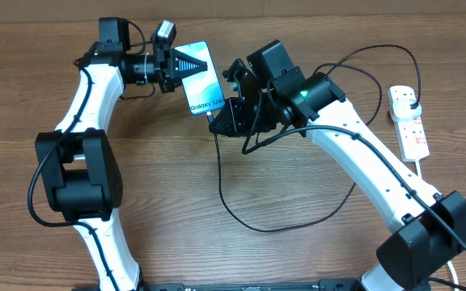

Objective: Plug charger to phone and switch on socket
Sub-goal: 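Raise the connector with the right gripper to the phone's bottom port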

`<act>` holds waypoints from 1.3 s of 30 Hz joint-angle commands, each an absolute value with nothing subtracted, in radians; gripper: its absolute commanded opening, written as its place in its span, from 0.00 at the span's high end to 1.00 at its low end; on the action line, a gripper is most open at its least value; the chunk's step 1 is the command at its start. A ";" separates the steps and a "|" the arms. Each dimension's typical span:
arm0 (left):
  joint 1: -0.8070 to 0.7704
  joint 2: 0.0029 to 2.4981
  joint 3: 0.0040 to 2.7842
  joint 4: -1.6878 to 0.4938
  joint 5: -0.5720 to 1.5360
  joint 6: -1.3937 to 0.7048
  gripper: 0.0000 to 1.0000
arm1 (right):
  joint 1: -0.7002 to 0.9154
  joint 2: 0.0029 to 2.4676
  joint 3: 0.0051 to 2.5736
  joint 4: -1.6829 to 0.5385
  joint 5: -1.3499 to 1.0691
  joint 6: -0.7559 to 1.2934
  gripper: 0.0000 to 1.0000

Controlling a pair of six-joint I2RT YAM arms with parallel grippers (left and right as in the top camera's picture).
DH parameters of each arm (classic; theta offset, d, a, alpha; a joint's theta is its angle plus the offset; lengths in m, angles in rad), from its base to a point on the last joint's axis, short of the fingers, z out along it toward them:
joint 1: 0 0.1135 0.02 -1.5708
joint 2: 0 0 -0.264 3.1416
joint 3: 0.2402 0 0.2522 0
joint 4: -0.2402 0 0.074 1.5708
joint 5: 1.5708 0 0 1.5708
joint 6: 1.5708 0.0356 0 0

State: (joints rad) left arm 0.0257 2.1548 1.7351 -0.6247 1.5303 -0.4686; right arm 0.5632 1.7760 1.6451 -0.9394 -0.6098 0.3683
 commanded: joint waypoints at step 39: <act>-0.007 2.154 1.749 -0.621 1.563 -0.479 0.96 | 0.567 1.798 1.635 -0.908 -0.543 0.423 0.96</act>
State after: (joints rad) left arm 0.0158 2.1548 1.7351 -0.6201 1.5215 -0.4690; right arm 0.5655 1.7939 1.6405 -0.9283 -0.5610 0.4183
